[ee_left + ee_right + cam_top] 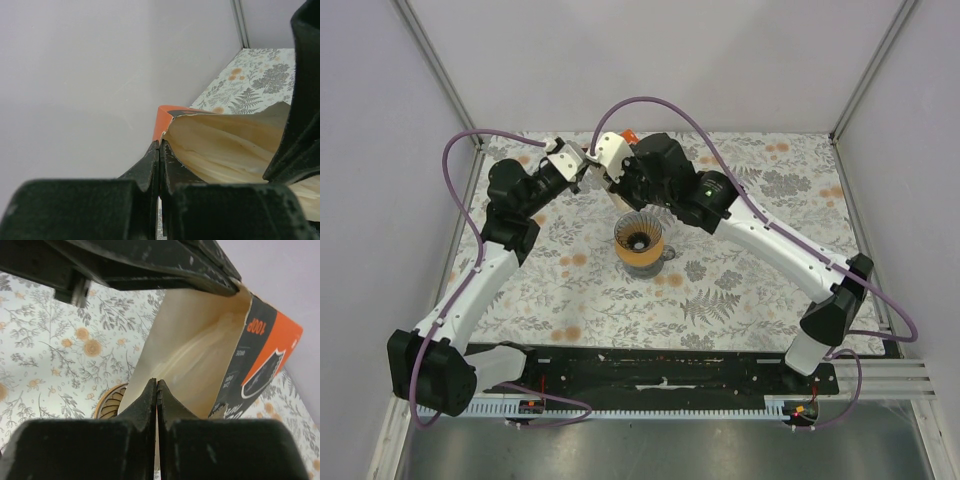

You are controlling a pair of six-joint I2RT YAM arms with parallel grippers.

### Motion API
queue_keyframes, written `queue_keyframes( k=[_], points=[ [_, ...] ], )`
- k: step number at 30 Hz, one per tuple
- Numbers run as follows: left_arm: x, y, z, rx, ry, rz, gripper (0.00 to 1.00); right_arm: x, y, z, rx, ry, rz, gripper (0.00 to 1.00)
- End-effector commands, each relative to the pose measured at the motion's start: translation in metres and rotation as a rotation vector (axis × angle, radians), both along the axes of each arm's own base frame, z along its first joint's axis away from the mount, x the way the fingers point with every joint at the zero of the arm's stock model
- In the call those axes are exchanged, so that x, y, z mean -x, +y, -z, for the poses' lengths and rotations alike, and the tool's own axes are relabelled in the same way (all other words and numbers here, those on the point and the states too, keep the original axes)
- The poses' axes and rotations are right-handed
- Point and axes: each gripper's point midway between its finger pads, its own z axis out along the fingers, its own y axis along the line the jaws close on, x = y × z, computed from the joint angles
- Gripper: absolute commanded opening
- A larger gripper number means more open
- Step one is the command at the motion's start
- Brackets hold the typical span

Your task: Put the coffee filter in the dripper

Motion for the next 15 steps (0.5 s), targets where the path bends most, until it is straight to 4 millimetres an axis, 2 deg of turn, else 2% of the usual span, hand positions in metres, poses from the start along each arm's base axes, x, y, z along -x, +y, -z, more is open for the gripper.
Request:
queue_keyframes(
  k=[1, 5, 8, 12, 15],
  points=[
    [0.008, 0.001, -0.024, 0.043, -0.062, -0.001, 0.02, -0.022, -0.022, -0.010, 0.020, -0.037, 0.174, 0.02],
    [0.009, 0.001, -0.024, 0.043, -0.061, 0.003, 0.02, -0.032, -0.031, 0.000, 0.065, -0.042, 0.255, 0.04],
    [0.008, 0.001, -0.024, 0.039, -0.063, 0.003, 0.02, -0.033, -0.034, 0.001, 0.075, -0.039, 0.271, 0.07],
    [0.007, 0.001, -0.022, 0.038, -0.058, -0.001, 0.02, -0.005, -0.010, 0.001, 0.025, 0.012, 0.058, 0.15],
    [0.007, 0.002, -0.022, 0.035, -0.062, -0.003, 0.02, 0.007, -0.005, 0.003, 0.004, 0.015, -0.014, 0.18]
  ],
)
